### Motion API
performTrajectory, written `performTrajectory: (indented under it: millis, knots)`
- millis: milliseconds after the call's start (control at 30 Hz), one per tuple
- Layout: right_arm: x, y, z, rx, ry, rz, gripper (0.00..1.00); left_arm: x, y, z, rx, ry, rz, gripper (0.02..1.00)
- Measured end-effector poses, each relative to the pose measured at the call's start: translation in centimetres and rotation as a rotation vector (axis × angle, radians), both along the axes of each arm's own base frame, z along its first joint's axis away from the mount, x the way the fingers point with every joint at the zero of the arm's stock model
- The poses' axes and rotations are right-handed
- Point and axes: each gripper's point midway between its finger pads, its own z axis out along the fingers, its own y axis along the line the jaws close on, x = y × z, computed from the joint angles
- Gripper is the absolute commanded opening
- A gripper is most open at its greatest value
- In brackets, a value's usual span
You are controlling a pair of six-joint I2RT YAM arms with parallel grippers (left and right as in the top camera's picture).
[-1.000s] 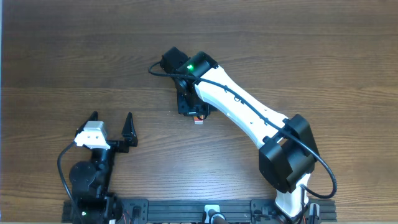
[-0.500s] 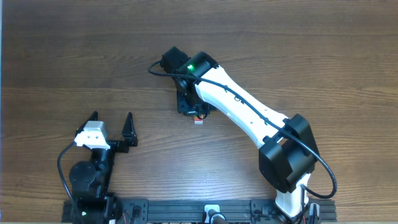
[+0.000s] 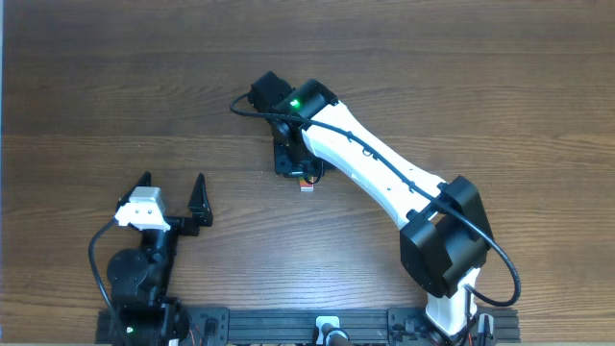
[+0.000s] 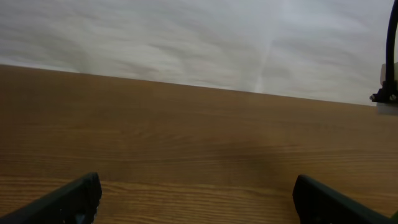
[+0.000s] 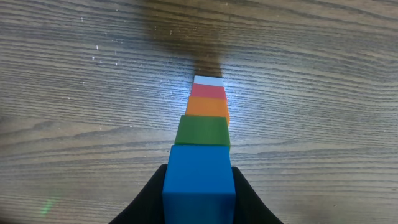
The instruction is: Stack Cubes
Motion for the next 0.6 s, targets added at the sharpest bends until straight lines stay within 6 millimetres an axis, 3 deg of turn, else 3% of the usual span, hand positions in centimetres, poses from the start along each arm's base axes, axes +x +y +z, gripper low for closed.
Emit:
performTrajectory:
  millis: [233, 367, 433, 533, 600]
  knots:
    - [0.01, 0.02, 0.00, 0.001, 0.000, -0.004, 0.430, 0.00, 0.00, 0.00, 0.000, 0.000, 0.000, 1.000]
    - [0.02, 0.03, 0.00, 0.002, 0.000, -0.010, 0.706, 0.00, 0.00, 0.00, 0.000, 0.000, 0.000, 1.000]
    - [0.03, 0.08, 0.00, 0.004, 0.000, -0.011, 0.906, 0.00, 0.00, 0.00, 0.000, 0.000, 0.000, 0.998]
    - [0.02, 0.09, 0.00, 0.004, 0.000, -0.004, 0.991, 0.00, 0.00, 0.00, 0.000, 0.000, 0.000, 1.000]
    - [0.02, 0.09, 0.00, 0.005, 0.000, -0.002, 0.991, 0.00, 0.00, 0.00, 0.000, 0.000, 0.000, 1.000]
